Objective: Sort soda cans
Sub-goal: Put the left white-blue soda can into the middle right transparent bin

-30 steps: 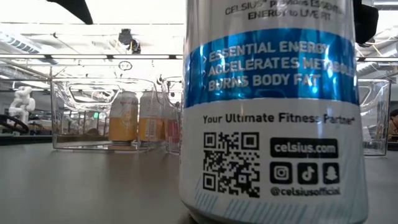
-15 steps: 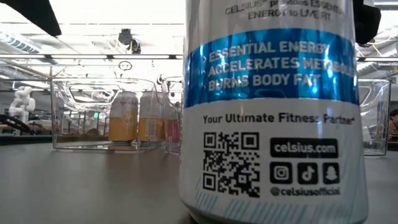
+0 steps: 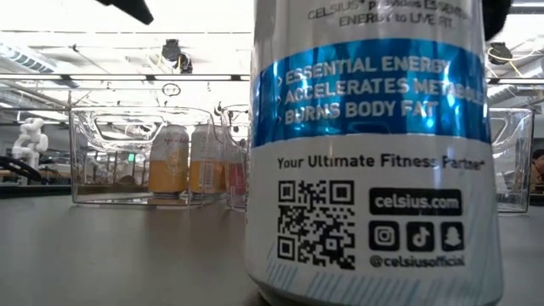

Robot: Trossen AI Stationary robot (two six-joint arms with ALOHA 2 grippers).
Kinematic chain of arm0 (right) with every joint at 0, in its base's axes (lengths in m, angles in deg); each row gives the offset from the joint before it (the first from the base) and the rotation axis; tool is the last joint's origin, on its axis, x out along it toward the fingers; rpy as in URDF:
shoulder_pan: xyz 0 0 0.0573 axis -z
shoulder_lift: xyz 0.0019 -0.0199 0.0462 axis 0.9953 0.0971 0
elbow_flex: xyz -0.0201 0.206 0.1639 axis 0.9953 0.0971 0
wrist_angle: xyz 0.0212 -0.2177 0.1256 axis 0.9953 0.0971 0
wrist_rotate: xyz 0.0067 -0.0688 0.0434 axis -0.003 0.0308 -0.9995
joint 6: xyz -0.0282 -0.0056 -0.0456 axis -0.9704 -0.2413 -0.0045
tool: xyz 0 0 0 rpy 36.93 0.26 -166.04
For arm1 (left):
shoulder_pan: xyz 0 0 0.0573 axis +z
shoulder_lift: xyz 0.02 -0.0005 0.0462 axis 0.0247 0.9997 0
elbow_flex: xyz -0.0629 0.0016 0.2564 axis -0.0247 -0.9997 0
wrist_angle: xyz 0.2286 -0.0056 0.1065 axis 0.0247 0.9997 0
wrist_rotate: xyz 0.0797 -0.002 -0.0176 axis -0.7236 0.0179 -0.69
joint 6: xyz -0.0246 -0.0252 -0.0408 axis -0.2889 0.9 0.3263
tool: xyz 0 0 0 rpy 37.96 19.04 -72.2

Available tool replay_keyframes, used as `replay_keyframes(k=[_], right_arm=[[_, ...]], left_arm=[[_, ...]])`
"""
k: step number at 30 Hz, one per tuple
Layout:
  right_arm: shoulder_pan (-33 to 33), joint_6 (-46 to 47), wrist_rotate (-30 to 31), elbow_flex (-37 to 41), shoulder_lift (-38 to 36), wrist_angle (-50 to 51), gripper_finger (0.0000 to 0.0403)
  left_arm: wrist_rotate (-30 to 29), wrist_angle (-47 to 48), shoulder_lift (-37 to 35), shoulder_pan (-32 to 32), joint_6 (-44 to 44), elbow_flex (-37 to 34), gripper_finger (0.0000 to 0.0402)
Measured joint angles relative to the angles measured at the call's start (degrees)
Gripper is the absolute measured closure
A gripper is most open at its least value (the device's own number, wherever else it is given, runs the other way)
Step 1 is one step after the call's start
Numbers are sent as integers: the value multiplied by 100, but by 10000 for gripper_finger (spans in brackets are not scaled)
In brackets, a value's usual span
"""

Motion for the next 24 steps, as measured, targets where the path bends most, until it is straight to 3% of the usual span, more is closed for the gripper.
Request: replay_keyframes(k=[4, 9, 17, 24], right_arm=[[-10, -729, 96, -542, 0, 14, 6], [-8, -1509, 229, -1404, -2, 538, 12], [-8, -1653, 205, -2138, -2, 1521, 12], [-8, -1695, -11, -2321, 204, 1538, 12]], left_arm=[[-249, -64, 0, -114, -36, -10, 11], [-373, -956, -16, -288, -124, -517, 11], [-265, -3805, -117, -369, -1283, -1664, 11], [742, -6696, -667, -211, -2288, -3017, 11]])
